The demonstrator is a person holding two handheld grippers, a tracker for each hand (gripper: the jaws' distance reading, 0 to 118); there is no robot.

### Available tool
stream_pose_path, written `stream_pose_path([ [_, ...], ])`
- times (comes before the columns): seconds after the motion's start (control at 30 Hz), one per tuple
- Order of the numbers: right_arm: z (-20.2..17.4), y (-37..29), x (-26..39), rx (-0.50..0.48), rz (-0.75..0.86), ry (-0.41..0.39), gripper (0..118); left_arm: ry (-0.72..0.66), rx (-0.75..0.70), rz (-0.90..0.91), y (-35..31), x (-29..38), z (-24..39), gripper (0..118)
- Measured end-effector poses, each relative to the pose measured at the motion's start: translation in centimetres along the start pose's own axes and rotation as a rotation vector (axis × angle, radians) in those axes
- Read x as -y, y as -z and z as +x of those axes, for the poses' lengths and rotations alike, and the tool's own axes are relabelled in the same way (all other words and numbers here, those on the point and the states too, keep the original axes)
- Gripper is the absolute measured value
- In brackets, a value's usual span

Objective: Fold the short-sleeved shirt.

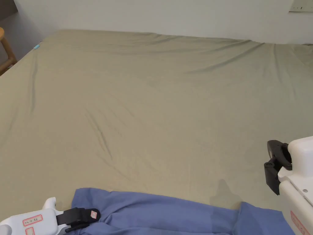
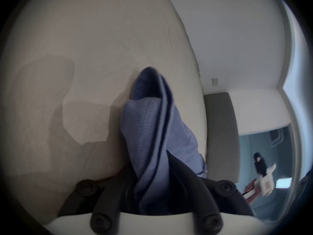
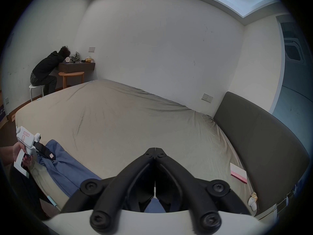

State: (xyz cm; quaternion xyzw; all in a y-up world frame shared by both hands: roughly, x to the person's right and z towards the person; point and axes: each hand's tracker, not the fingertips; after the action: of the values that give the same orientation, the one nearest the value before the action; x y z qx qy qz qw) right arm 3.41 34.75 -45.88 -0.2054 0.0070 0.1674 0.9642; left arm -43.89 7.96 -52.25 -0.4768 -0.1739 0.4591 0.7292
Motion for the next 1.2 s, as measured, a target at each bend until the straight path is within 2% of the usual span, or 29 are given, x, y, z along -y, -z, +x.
stream_pose_path([
  [0.27, 0.6, 0.1, 0.4, 0.007, -0.018, -0.006, 1, 0.489, -0.369, 0.045, -1.4, 0.2, 7.2, 8],
  [0.33, 0.6, 0.1, 0.6, 0.008, -0.022, -0.009, 1, 0.558, -0.427, 0.045, -1.3, 0.6, 8.8, 8],
  [0.57, 1.1, -0.2, 0.8, 0.016, -0.025, -0.011, 1, 0.524, -0.438, 0.105, -3.5, -2.0, 6.9, 8],
  [0.8, 1.7, -0.5, 0.7, 0.028, -0.019, -0.002, 1, 0.493, -0.634, 0.276, -8.2, -2.7, 7.2, 8],
  [0.83, 1.7, -0.5, 0.7, 0.028, -0.017, 0.002, 1, 0.487, -0.65, 0.259, -8.6, -2.9, 7.6, 8],
  [0.93, 1.5, -0.4, 0.6, 0.023, -0.014, 0.007, 1, 0.477, -0.579, 0.273, -8.6, -1.6, 9.8, 8],
  [1.07, 1.0, -0.5, 0.6, 0.007, -0.008, 0.007, 1, 0.563, -0.559, 0.226, -6.5, 0.7, 13.7, 8],
  [1.2, 0.8, -0.8, 0.7, -0.001, -0.009, 0.002, 1, 0.596, -0.472, 0.164, -3.2, 2.6, 16.7, 8],
])
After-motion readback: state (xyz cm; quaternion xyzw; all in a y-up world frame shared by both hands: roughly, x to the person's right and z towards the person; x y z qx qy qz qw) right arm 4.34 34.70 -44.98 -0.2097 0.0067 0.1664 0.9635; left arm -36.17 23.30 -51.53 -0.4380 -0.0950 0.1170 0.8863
